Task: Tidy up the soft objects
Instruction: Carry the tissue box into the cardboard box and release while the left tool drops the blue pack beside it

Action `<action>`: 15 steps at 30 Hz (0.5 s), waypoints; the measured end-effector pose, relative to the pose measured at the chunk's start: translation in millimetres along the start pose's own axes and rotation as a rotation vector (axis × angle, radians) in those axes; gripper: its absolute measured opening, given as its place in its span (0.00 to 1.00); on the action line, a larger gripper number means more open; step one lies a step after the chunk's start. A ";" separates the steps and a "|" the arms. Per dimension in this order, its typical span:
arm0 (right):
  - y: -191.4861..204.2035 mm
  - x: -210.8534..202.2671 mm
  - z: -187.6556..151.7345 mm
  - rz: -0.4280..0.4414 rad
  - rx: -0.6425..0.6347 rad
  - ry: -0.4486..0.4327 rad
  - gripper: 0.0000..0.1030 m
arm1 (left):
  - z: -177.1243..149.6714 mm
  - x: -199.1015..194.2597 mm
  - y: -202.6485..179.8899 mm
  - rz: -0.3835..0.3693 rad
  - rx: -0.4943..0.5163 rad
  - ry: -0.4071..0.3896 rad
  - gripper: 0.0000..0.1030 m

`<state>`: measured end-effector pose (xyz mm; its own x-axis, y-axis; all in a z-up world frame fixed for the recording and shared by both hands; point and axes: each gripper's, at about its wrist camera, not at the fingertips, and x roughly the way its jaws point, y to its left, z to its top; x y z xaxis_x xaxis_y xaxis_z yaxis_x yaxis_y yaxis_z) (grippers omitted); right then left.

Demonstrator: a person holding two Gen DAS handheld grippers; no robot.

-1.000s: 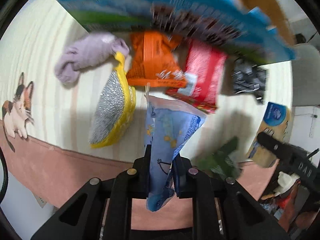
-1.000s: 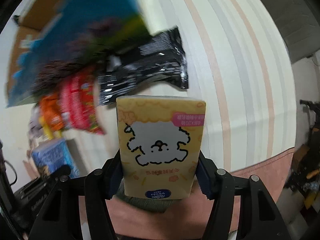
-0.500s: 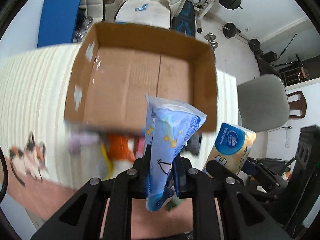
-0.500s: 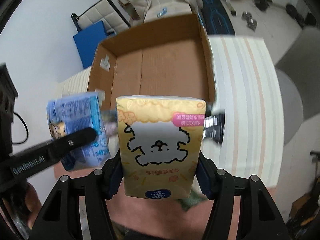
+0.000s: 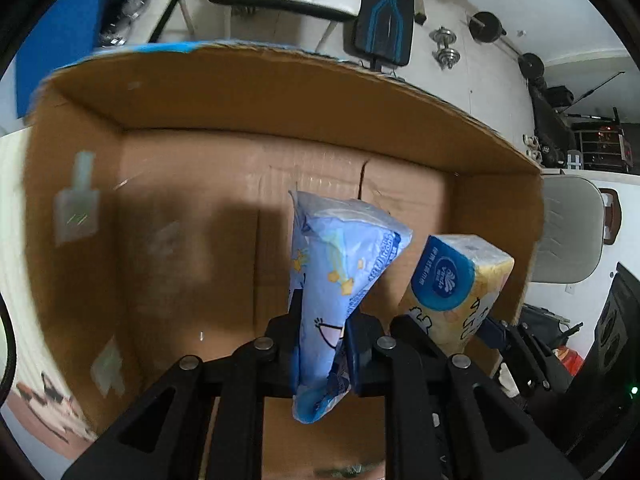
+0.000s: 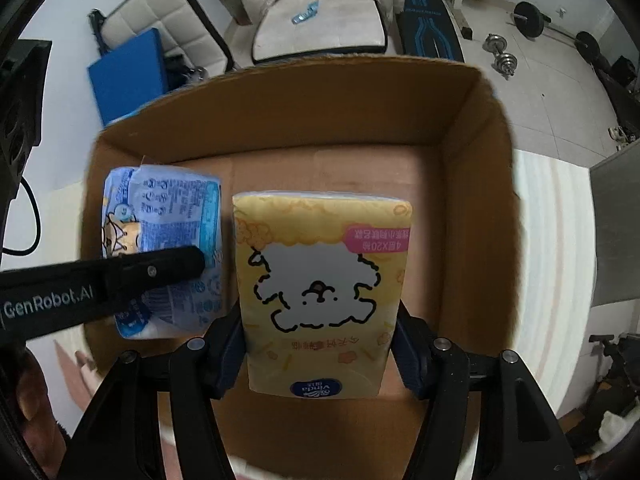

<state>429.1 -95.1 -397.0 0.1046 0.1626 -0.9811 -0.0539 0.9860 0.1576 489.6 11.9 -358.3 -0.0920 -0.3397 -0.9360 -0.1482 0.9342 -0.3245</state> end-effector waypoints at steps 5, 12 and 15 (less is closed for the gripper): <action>-0.6 28.2 20.5 -0.016 -0.013 0.026 0.63 | 11.7 16.8 -6.6 -0.021 0.011 0.032 0.15; -8.4 51.8 40.5 -0.025 -0.010 0.056 0.64 | 25.0 25.4 -8.3 -0.027 0.011 0.058 0.17; -2.5 53.2 39.4 -0.027 -0.012 0.062 0.64 | 24.6 24.3 -6.9 -0.006 0.001 0.059 0.18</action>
<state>473.9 -87.5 -445.2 0.0447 0.1333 -0.9901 -0.0636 0.9894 0.1304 512.6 -0.2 -382.1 -0.1491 -0.3506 -0.9246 -0.1475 0.9325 -0.3298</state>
